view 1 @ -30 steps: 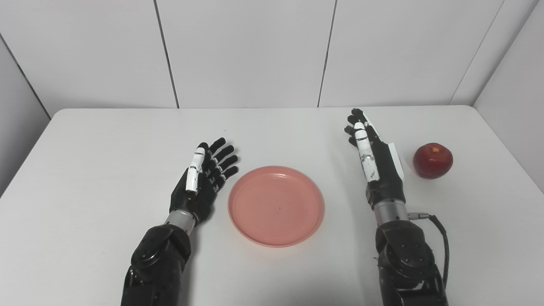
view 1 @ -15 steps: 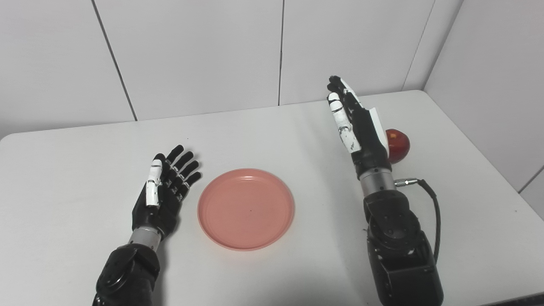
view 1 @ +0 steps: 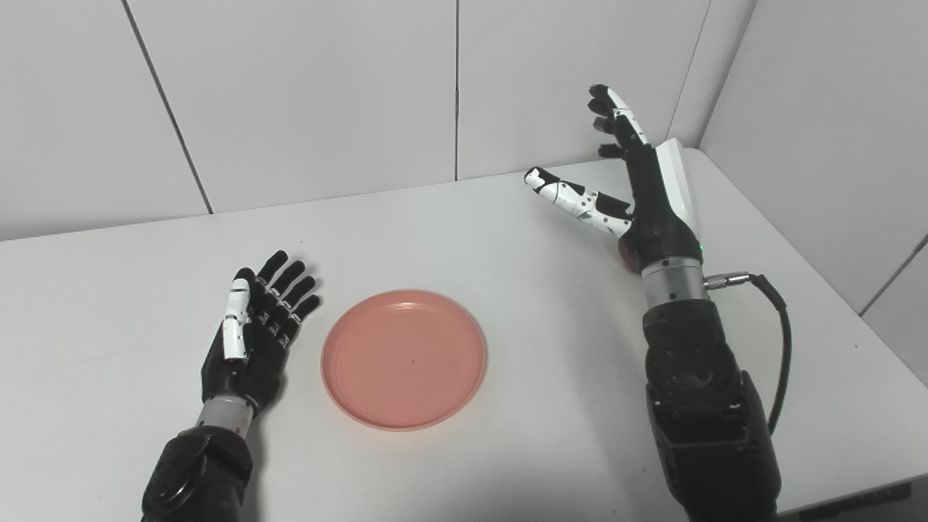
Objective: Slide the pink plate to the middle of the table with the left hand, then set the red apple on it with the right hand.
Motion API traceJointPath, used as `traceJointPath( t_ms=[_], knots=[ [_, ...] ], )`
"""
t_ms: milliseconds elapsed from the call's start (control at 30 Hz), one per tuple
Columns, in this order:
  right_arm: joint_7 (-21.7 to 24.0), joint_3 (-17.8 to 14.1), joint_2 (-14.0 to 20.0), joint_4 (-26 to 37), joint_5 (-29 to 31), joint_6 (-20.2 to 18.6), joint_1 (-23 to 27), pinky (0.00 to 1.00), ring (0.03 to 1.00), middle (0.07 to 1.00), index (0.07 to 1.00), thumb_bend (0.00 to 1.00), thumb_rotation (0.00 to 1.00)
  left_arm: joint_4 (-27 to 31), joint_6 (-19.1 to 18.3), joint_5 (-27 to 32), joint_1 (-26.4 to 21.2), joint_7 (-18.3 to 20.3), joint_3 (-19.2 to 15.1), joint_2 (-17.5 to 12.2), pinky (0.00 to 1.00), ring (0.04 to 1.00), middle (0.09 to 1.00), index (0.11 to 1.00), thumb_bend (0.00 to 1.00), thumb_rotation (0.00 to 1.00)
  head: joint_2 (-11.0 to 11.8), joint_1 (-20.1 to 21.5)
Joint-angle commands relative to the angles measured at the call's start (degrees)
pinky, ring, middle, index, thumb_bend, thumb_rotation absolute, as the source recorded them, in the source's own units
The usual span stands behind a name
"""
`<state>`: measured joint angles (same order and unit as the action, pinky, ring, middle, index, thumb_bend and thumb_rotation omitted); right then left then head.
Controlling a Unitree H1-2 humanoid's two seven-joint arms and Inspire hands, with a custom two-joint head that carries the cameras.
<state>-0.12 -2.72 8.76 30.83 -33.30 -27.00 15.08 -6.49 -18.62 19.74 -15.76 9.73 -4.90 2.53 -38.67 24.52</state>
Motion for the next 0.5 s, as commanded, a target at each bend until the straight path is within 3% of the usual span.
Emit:
traceJointPath(
  t_ms=[0, 333, 467],
  knots=[
    [0.40, -1.02, 1.55, 1.68, -1.47, 0.29, 2.06, 0.80, 0.874, 0.899, 0.929, 0.84, 0.48, -1.48, -0.02, 0.02, -0.03, -0.20, -0.18, -0.34, 0.86, 0.872, 0.878, 0.865, 0.36, 1.00, 0.85, 0.03],
    [2.07, -3.90, 4.48, 1.35, -4.28, 0.27, 0.91, 0.84, 0.921, 0.949, 0.988, 0.94, 0.50, -2.21, 0.55, 0.77, 0.18, 0.32, -0.40, -0.55, 0.86, 0.870, 0.878, 0.866, 0.37, 1.00, 1.36, 0.95],
    [2.57, -5.14, 5.25, 0.74, -6.83, 0.19, 0.43, 0.77, 0.915, 0.962, 1.000, 0.98, 0.53, -2.51, 0.73, 1.15, 0.19, 0.63, -0.40, -0.80, 0.87, 0.870, 0.879, 0.869, 0.37, 1.00, 1.37, 1.11]
  ],
)
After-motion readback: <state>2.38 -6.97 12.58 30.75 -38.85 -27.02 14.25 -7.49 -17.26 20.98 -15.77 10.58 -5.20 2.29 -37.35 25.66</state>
